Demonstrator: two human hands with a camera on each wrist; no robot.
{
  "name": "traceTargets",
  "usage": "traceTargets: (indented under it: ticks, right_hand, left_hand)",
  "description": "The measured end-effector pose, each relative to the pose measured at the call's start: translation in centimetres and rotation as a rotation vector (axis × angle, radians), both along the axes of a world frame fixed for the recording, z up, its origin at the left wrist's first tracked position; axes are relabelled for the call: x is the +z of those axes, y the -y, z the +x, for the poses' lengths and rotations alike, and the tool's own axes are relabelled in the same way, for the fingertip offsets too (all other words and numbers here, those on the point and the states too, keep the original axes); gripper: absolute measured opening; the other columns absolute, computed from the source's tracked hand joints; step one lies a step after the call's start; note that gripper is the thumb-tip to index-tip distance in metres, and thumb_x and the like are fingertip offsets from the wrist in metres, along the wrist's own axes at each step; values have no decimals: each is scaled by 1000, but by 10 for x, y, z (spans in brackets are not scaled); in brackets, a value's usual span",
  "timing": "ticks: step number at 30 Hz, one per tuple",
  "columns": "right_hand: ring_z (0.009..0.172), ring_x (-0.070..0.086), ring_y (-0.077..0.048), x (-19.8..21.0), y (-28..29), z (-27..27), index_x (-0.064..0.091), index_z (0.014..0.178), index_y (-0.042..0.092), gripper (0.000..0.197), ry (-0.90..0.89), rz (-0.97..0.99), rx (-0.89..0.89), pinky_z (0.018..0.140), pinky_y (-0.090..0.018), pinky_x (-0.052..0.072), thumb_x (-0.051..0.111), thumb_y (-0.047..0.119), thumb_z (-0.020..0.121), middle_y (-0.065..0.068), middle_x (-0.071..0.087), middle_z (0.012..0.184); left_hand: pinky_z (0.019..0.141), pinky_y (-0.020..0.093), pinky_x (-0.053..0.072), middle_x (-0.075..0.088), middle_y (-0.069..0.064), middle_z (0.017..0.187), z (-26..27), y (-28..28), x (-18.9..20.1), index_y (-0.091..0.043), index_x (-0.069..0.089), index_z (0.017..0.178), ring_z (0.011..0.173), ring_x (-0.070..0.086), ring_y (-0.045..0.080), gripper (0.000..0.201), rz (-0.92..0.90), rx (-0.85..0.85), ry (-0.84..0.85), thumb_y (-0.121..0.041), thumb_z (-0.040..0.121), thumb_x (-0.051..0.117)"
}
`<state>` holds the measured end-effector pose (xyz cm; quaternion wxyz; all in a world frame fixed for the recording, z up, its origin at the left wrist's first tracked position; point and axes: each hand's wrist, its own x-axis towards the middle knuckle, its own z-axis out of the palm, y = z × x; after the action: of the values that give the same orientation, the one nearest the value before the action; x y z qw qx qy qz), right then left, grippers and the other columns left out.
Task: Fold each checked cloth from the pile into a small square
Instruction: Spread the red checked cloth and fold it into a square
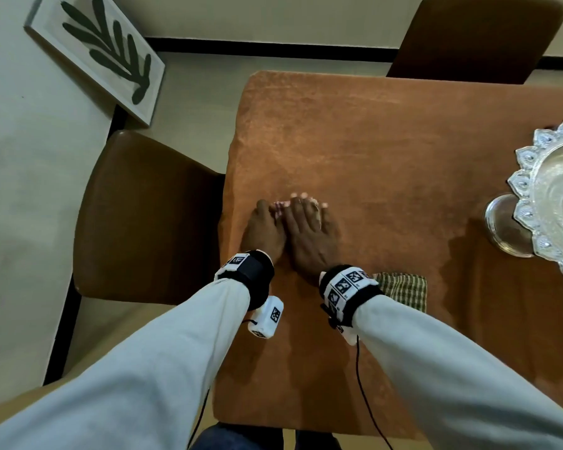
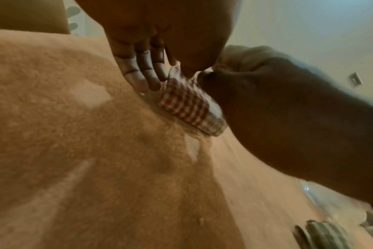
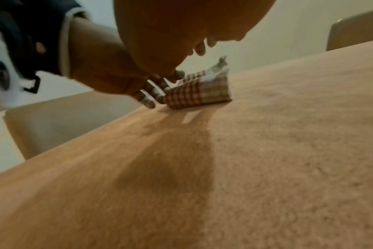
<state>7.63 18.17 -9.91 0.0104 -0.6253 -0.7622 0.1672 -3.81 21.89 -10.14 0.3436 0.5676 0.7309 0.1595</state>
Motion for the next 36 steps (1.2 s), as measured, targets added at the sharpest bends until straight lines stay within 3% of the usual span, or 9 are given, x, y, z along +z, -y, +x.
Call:
traceTargets:
  ticks: [9, 13, 17, 20, 23, 27, 29, 32, 36]
  right_hand:
    - [151, -5, -34, -33, -18, 6, 6, 155, 4, 106, 160, -162, 121, 121, -52, -2, 7, 75, 77, -18, -1, 163]
    - [150, -15, -30, -21, -22, 10, -5, 156, 9, 101, 140, -171, 133, 120, -54, -4, 31, 71, 84, -13, -14, 163]
    - [148, 14, -32, 1, -15, 25, 18, 152, 9, 72, -139, -51, -259, 120, -49, 16, 48, 33, 91, -13, 15, 161]
    - [109, 53, -32, 4, -17, 33, 54, 121, 5, 37, -260, -177, -582, 90, -39, 46, 52, 19, 87, -16, 54, 123]
    - [76, 58, -26, 9, -21, 36, 59, 85, 11, 8, -474, -245, -654, 66, -30, 41, 56, 18, 85, -12, 62, 90]
    - [94, 68, -27, 11, -26, 65, 68, 109, 12, 39, -773, -328, -772, 83, -39, 56, 67, 42, 85, -9, 72, 106]
    - [85, 69, -28, 13, -32, 88, 70, 102, 13, 48, -995, -452, -860, 75, -43, 57, 71, 55, 78, -9, 74, 97]
    - [81, 67, -30, 33, -51, 129, 68, 108, 2, 34, -1318, -516, -928, 67, -37, 54, 70, 30, 87, -14, 71, 92]
    - [81, 69, -30, 42, -103, 173, 67, 104, -4, 36, -1202, -271, -981, 61, -35, 56, 74, 27, 86, -19, 71, 94]
  left_hand:
    - [78, 35, 50, 65, 15, 110, -6, -21, 2, -11, 59, 106, 98, 63, 37, 26, -169, -48, -91, -31, 90, 62]
    - [72, 31, 46, 66, 17, 111, 0, -28, 13, -9, 64, 105, 98, 64, 39, 28, -219, -20, -124, -31, 89, 60]
    - [76, 33, 52, 69, 19, 113, 11, -35, 18, -6, 68, 106, 99, 67, 38, 37, -263, 3, -85, -32, 80, 71]
    - [84, 35, 53, 66, 18, 122, 13, -41, 17, -2, 66, 118, 108, 65, 36, 54, -347, -12, -71, -33, 75, 77]
    - [81, 32, 54, 72, 14, 111, 19, -43, 19, -6, 72, 110, 97, 69, 29, 38, -385, 1, 166, -25, 77, 75]
    - [84, 38, 54, 69, 15, 105, 40, -46, 35, -5, 65, 106, 91, 65, 26, 21, -337, -38, 532, -4, 85, 69]
    - [92, 48, 53, 67, 23, 115, 53, -57, 42, 1, 60, 118, 99, 64, 31, 32, -346, -64, 628, -1, 86, 68]
    - [95, 50, 52, 66, 21, 117, 86, -77, 51, 1, 59, 123, 105, 64, 35, 35, -314, -88, 642, -3, 88, 66]
    - [89, 46, 55, 69, 16, 110, 134, -111, 56, -6, 65, 115, 99, 65, 31, 25, -288, 23, 661, -13, 91, 67]
